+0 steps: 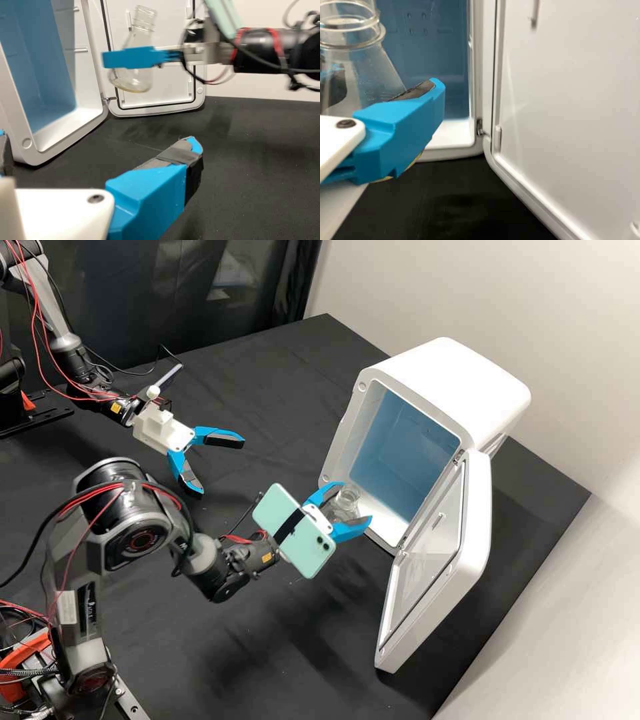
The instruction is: Take the flask out of the incubator
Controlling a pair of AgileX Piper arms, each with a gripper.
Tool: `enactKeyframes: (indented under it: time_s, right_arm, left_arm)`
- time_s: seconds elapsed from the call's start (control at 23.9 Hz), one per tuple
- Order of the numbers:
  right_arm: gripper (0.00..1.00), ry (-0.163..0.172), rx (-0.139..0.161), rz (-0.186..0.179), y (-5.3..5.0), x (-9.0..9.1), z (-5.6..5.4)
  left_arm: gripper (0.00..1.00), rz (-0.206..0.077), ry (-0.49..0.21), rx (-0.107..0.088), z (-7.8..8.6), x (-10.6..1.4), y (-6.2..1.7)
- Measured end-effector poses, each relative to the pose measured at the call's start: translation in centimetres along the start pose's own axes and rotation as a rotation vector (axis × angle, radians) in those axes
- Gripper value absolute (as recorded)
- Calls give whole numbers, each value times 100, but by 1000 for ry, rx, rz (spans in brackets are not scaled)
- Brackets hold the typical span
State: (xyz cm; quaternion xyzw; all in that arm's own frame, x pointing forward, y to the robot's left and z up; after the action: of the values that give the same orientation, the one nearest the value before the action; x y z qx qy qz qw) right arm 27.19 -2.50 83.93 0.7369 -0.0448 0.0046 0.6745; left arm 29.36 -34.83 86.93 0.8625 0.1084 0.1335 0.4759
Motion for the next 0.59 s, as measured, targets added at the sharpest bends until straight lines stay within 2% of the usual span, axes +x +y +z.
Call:
enactKeyframes:
  time_s: [0.08, 0.17, 0.29, 0.59]
  right_arm:
    - [0, -18, 3, -29, -13, -152, 54]
    - [0, -27, -8, -66, -27, -304, 97]
    - [0, -39, -7, -113, -55, -489, 148]
    - [0, -67, -4, -189, -121, -714, 244]
  left_arm:
    - [100, -6, 1, 0, -2, -19, -15]
    - [100, 6, 3, 0, -8, -34, 21]
    - [100, 8, 6, 1, -21, -54, 32]
    - [100, 10, 4, 2, -17, -55, 39]
